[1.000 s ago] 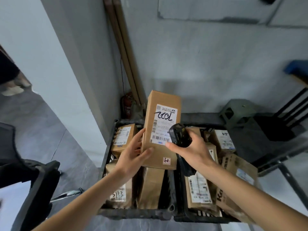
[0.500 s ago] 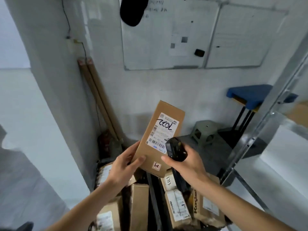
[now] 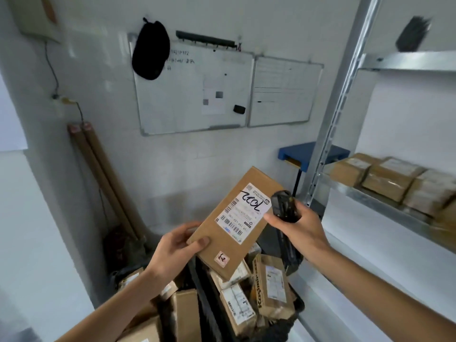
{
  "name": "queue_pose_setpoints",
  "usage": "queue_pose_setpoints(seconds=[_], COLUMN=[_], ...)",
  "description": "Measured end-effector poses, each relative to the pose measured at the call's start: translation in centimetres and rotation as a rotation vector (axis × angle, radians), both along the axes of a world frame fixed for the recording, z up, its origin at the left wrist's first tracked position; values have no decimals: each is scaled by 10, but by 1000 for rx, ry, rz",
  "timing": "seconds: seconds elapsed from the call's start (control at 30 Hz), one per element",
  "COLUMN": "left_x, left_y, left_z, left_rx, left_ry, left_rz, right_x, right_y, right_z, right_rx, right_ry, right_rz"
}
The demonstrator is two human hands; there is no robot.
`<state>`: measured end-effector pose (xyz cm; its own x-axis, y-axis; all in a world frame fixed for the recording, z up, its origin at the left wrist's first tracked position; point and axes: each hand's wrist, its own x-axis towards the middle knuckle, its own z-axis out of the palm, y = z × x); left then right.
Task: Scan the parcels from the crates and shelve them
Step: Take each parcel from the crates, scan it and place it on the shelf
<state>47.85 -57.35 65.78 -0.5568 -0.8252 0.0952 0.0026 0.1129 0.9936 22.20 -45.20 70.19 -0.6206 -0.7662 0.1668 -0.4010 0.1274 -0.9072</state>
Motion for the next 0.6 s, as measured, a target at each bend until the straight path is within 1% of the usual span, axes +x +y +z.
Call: queue_pose_setpoints(seconds=[0.27,0.4,0.53,0.6], left_x=[-33,-55,-75,-84], left_y=[27,38,50,53], left_z=[27,36,49,57], left_rx=[-11,-99,-152,-193], left_ry=[-7,-79,-102,-130], left_rz=[-122,-214,-271,-283], right_x=[-24,-37,-57,-65], right_y=[56,85,112,126], right_z=[31,45,60,67], right_rx=[-9,25,78,119], right_ry=[53,127,196,272], right_rz=[-92,-95,-125,-157])
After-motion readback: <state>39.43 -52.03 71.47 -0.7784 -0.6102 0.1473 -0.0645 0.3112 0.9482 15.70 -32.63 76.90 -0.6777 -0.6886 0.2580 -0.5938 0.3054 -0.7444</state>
